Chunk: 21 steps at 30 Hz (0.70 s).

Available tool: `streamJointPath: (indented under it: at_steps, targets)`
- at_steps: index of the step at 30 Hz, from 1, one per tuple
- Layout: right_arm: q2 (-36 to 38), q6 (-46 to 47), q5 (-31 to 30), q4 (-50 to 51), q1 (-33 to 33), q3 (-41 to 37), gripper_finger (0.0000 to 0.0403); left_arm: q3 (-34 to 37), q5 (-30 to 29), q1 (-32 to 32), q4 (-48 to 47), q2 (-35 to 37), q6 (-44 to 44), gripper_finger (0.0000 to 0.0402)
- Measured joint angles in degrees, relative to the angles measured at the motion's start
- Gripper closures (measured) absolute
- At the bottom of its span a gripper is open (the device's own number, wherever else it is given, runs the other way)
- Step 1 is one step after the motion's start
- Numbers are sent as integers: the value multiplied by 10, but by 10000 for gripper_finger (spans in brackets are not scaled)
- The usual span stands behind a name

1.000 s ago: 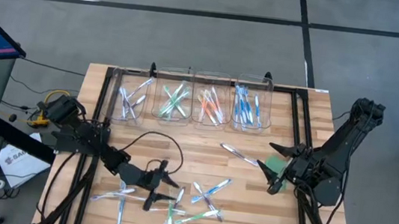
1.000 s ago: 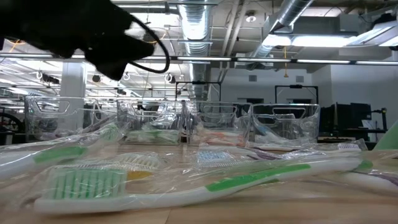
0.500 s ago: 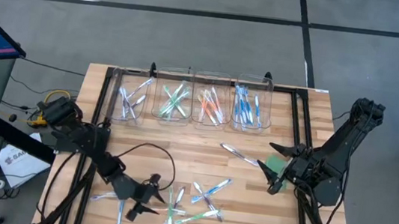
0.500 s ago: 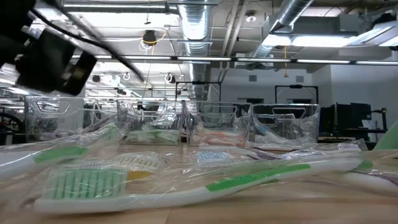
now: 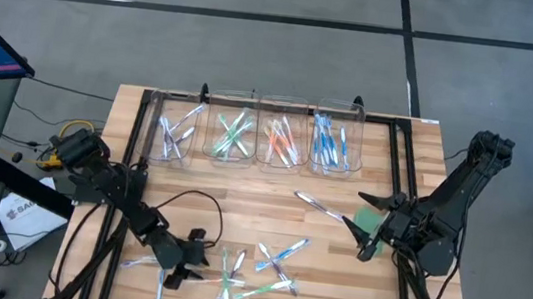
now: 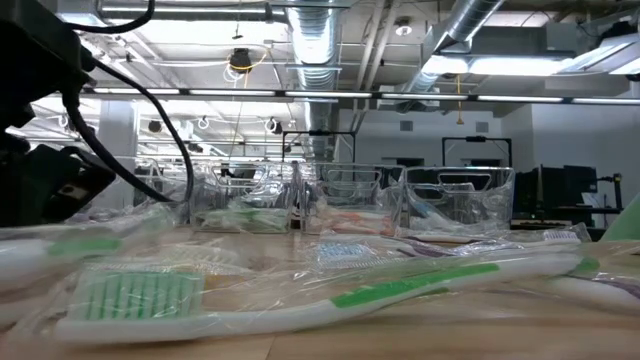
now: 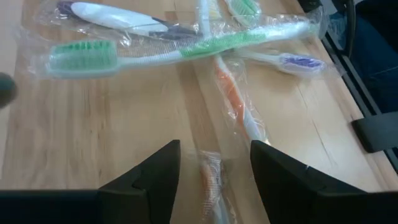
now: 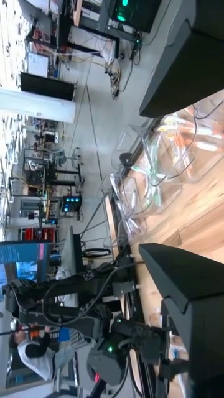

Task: Pick & Place Toothbrushes
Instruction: Put the orange toothbrush into the middle right transparent bin

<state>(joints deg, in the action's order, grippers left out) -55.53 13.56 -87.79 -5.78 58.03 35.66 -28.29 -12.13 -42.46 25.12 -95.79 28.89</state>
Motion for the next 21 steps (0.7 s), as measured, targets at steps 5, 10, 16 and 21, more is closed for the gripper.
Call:
streamJointPath:
  at_steps: [5, 10, 16, 21]
  targets:
    - [0, 0, 10, 0, 0, 0, 61, 4, -1, 0, -1, 1, -17, 222]
    - [0, 0, 10, 0, 0, 0, 61, 30, -6, 0, 7, 3, -7, 235]
    - [0, 0, 10, 3, 0, 0, 61, 53, -14, 0, 15, 4, 18, 270]
    - [0, 0, 10, 3, 0, 0, 61, 55, -24, 0, 14, 3, 16, 331]
